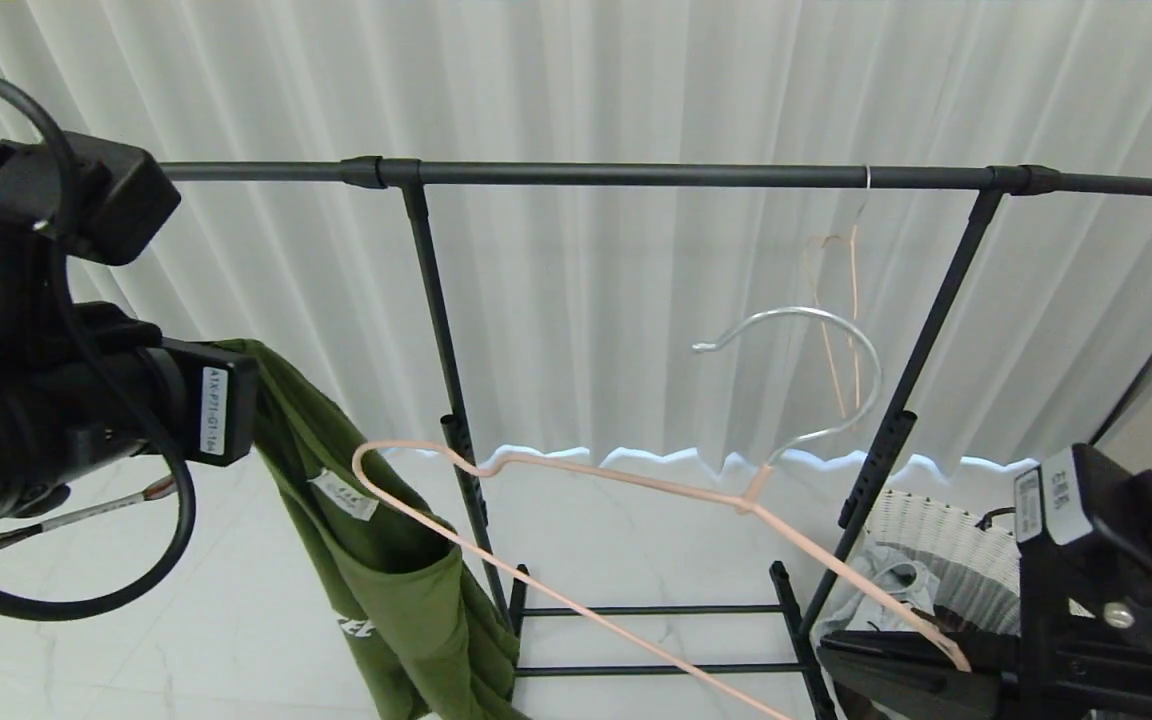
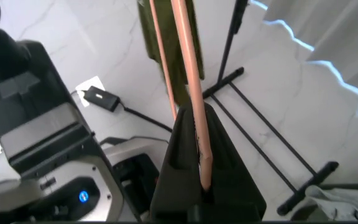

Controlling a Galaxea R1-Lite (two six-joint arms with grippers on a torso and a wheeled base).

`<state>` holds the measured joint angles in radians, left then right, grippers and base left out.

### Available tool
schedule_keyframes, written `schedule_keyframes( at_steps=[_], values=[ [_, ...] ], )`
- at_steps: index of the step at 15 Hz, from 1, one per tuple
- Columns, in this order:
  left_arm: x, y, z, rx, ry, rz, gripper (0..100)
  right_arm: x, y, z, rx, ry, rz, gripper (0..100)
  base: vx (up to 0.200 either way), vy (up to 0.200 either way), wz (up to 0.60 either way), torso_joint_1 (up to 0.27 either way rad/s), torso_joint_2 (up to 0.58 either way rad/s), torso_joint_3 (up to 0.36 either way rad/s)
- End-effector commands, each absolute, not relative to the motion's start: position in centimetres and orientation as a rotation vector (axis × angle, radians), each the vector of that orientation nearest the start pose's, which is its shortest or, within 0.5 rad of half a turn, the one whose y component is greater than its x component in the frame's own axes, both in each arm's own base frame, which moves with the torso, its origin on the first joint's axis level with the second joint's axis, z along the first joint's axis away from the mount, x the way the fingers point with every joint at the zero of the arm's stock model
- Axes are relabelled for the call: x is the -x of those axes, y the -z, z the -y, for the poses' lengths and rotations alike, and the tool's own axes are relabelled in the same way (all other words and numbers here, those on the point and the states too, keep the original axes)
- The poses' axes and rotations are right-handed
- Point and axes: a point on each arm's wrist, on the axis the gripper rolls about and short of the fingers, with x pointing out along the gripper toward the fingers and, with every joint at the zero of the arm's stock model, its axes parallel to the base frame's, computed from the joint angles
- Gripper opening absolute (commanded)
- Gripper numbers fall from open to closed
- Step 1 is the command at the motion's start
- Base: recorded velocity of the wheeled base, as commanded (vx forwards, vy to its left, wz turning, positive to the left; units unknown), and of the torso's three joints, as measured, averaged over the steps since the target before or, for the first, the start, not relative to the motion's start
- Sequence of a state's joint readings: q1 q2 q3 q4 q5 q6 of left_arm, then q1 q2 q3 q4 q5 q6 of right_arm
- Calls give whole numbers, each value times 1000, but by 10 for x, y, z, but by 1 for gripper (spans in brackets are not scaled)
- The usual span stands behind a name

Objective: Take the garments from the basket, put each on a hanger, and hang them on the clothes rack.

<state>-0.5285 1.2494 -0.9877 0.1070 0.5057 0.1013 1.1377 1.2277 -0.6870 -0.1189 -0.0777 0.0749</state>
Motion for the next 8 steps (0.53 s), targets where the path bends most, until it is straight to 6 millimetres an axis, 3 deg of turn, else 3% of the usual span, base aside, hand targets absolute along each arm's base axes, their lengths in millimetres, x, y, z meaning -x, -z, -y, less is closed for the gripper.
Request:
schedule_keyframes(
  at_steps=[1,8],
  values=[
    [-178,-274,99,-259,66,-338,0,-86,-206,-183,195,-1024,-429,0,0,0,0,0,0,0],
    [-189,-268,106,-210,51,-368,0,-103,-211,-216,130,-929,-433,0,0,0,0,0,0,0]
  ],
)
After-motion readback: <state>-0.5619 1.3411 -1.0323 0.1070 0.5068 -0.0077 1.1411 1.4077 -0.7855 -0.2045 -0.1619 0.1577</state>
